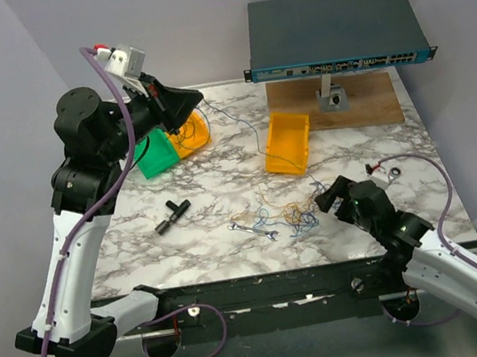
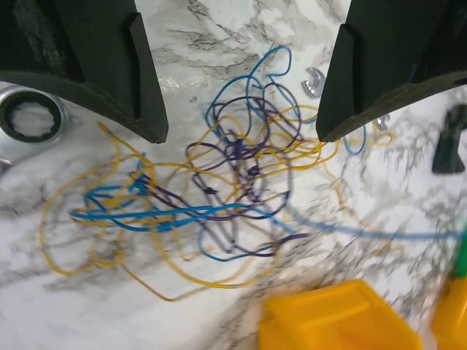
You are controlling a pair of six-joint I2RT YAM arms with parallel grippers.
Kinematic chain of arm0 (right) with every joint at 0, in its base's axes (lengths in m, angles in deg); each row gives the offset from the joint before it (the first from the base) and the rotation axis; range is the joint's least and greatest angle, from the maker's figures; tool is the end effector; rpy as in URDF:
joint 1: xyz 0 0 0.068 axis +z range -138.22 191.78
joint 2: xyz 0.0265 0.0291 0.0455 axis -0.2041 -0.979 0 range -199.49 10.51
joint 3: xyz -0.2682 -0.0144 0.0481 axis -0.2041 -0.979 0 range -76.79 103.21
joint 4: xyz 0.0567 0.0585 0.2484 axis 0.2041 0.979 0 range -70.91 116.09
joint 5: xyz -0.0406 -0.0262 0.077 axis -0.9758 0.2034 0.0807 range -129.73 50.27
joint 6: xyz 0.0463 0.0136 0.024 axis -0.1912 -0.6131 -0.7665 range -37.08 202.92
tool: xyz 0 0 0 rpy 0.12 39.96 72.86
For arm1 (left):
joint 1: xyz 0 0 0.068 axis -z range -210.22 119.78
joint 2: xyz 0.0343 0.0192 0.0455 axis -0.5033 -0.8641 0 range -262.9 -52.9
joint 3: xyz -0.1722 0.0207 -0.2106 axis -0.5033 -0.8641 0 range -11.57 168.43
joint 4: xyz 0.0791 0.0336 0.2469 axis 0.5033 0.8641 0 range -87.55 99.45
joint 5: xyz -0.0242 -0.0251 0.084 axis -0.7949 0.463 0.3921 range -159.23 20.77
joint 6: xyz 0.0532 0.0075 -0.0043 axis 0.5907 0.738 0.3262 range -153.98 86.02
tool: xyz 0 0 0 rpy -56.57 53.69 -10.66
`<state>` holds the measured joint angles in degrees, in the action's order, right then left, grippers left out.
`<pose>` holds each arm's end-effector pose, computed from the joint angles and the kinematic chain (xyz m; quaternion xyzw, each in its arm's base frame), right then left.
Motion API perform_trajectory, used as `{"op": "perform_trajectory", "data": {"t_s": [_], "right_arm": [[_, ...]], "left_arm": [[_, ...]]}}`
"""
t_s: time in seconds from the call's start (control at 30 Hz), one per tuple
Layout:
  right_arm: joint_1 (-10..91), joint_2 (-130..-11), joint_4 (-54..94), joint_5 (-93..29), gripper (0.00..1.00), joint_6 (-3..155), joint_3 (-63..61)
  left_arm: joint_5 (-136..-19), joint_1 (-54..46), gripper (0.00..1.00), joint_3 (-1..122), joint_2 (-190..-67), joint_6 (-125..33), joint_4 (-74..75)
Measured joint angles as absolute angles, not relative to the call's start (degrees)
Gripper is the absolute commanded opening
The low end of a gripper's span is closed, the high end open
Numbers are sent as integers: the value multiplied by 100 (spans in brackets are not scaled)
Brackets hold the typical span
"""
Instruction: Untangle the cables
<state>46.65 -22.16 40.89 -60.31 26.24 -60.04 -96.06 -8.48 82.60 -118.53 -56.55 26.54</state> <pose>0.1176 0.0667 0.1809 0.2444 0.8525 0.1988 0.4172 0.1826 -0.0900 0.5320 0.1654 0.6618 -0.4152 0.6019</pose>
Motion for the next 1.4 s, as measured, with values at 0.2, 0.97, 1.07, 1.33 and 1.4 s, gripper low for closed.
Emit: {"op": "perform_trajectory", "data": {"t_s": [0.2,0.97,1.07,1.33,1.4], "right_arm": [[4665,-2791,3542,-5157,90,4182,-5071],[4665,-4710,3534,-5028,1,5878,-3344],[4665,-4421,3827,-4656,1,5878,-2651],[4665,-4701,3971,-3847,1,5898,-1016],[4665,-4845,3975,-3786,1,5876,-1049]], "left_arm": [[-10019,-852,0,8262,-12156,-5655,2834],[-10247,-1287,0,8444,-11746,-5497,3282],[-10568,-1281,0,7493,-11551,-5814,2716],[-10741,-732,0,5672,-11820,-6431,1784],[-10684,-597,0,5602,-11883,-6470,1704]]}}
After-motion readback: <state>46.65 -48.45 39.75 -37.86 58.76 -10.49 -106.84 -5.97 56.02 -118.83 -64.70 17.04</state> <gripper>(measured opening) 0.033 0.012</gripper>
